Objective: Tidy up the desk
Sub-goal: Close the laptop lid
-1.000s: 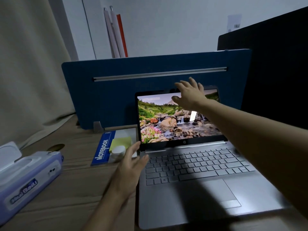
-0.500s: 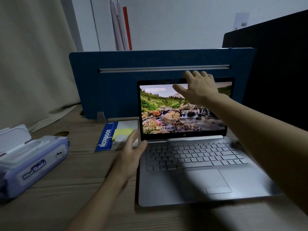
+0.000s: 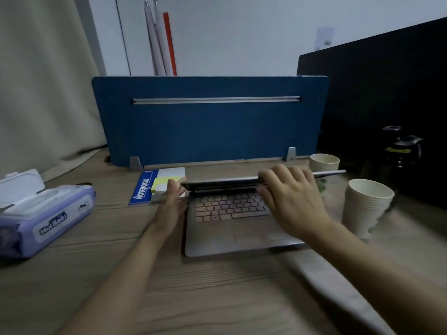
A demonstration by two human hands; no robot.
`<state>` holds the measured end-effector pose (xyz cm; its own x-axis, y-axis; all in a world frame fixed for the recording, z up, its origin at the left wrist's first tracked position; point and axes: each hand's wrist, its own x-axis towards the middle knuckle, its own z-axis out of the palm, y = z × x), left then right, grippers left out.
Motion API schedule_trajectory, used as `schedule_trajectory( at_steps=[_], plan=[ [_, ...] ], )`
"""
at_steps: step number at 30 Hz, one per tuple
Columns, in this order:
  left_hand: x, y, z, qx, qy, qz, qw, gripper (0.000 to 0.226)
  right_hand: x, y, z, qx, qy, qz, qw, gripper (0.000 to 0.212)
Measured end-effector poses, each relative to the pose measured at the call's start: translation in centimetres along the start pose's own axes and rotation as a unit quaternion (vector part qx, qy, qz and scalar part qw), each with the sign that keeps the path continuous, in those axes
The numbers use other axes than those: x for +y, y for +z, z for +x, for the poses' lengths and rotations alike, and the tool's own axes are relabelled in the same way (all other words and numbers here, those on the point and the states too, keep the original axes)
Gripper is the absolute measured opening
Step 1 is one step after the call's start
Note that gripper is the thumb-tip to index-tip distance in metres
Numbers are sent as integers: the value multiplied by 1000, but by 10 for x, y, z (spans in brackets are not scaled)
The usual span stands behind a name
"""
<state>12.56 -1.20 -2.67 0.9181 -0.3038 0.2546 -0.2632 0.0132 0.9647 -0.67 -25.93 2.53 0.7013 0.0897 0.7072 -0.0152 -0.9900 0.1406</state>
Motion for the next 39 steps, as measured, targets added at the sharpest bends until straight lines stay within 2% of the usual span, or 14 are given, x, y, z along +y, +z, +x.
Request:
schedule_trajectory(
  at_steps=[3,5,10,16,20,24,30,34,39],
  plan=[
    [1,0,-6,1,-34,52,998,97,-2,4,-38,-33,-19,25,999,39],
    [2,1,-8,3,-45,82,996,104,-2,9,-53,-62,-26,40,997,42],
    [1,2,-14,12,-58,125,990,97,0,13,-73,-133,-37,77,987,45],
    [1,4,-14,6,-54,166,985,102,6,30,-78,-216,-10,145,966,47],
    [-1,3,-12,13,-30,204,978,96,4,43,-70,-214,-37,141,966,46],
    [-6,3,-8,30,-23,216,976,78,8,62,-51,-205,-26,145,968,43],
    [-10,1,5,22,-1,282,959,82,9,107,-14,-201,-5,141,969,45],
    [-19,1,18,13,31,318,948,65,6,136,11,-193,17,151,969,45],
    [-33,-1,27,-12,32,395,918,81,8,161,42,-200,23,169,965,40]
  ],
)
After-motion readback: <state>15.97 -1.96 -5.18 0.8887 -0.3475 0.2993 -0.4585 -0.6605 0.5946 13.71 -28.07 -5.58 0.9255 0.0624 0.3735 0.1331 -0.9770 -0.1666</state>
